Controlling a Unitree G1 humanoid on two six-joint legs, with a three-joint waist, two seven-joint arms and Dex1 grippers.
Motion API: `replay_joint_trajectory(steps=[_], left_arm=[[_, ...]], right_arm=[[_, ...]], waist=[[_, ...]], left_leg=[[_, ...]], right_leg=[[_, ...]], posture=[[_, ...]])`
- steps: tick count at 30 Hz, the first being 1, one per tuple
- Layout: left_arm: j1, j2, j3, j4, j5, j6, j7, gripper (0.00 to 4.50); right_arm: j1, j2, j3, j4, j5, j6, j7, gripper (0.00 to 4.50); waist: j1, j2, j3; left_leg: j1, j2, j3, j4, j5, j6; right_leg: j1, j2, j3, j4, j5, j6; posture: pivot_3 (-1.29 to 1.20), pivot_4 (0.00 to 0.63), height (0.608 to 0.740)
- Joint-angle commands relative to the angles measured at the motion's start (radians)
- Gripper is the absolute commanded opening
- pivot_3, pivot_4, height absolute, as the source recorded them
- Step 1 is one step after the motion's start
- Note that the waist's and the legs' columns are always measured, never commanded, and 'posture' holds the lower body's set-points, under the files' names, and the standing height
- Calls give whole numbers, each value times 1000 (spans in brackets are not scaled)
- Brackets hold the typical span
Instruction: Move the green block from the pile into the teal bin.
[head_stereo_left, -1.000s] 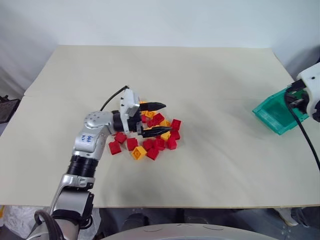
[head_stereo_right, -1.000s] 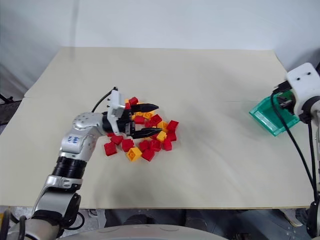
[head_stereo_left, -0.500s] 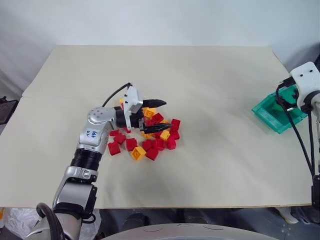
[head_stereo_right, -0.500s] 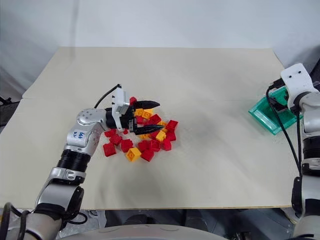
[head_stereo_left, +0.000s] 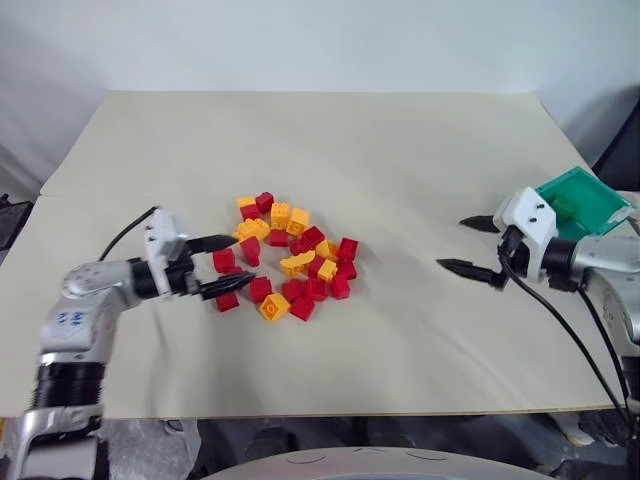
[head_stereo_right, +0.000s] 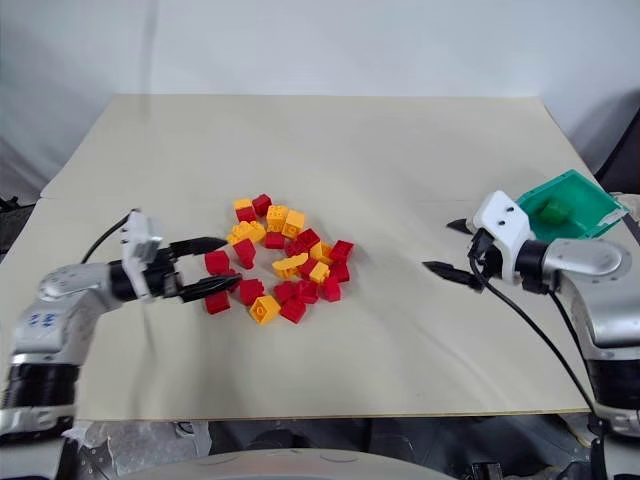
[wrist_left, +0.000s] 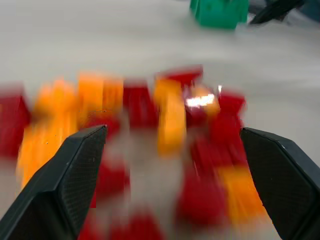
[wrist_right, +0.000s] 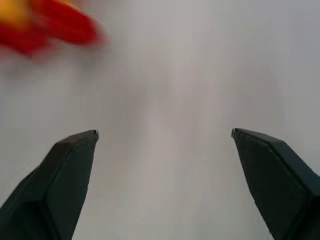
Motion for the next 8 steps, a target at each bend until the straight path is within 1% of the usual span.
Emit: replay_joint_trajectory(steps=[1,5,8], left_arm=[[68,66,74,-41,-34,7,-37,4500],[125,84,141,-27,-13,-52,-9,4500],[150,80,161,-53,-12,-69,10,4500]], right_arm=[[24,11,-49,18,13,-186,61,4471],[35,5,-10,81,16,-215,120,4471],[23,32,-1,113,7,-231,101,4471]], waist=[[2,0,0],[0,0,0],[-3,0,0]], left_leg=[[1,0,0,0,0,0],[1,0,-1,0,0,0],[1,1,-1,0,-1,-1]], right_leg=[[0,0,0,0,0,0],[1,-2,0,0,0,0],[0,-4,0,0,0,-1]], posture=[[0,150,740],[0,150,740],[0,150,740]])
